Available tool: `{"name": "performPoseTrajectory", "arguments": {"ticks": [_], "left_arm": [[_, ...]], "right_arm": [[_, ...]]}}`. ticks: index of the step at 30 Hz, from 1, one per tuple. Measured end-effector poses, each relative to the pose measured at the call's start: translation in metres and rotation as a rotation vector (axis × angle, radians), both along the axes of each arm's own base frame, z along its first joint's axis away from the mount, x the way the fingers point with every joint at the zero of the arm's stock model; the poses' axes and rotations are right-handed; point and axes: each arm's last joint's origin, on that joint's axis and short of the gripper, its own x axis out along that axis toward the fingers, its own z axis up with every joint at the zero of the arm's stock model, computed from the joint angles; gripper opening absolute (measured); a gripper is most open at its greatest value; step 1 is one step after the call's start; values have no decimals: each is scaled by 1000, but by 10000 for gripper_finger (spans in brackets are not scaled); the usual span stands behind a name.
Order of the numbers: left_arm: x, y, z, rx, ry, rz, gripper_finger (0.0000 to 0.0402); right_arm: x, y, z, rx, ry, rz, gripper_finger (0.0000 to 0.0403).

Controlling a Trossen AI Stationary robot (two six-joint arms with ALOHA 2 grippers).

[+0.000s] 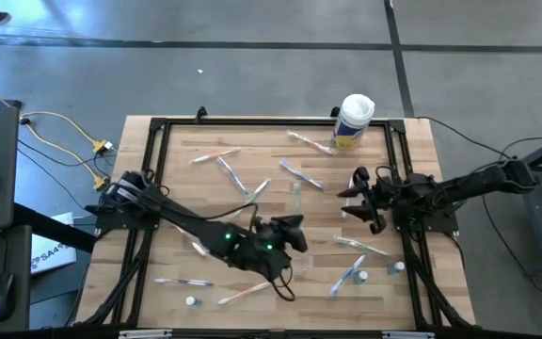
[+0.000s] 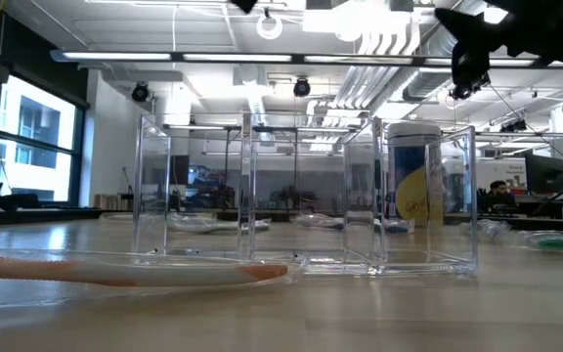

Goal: Pick & Place toothbrushing station
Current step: Put the top left green toothbrush into the transparent organizer

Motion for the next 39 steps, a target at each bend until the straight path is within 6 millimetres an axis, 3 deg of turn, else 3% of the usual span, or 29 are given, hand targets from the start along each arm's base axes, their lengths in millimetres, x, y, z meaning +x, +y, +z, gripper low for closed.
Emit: {"name": "performPoseTrajectory", "arguments": {"ticks": [4,11,24,39], "left_arm": [[15,-2,-8,54,12,-82,10],[32,10,-11,70,-13,-136,10],[44,17,-30,70,26,-161,10],[51,27,-30,33,-7,-208,12]], "right_arm": [[7,1,4,17,18,8,215],[20,3,8,42,58,30,219],[32,4,4,41,35,-5,219],[42,5,1,46,29,-1,219]]}}
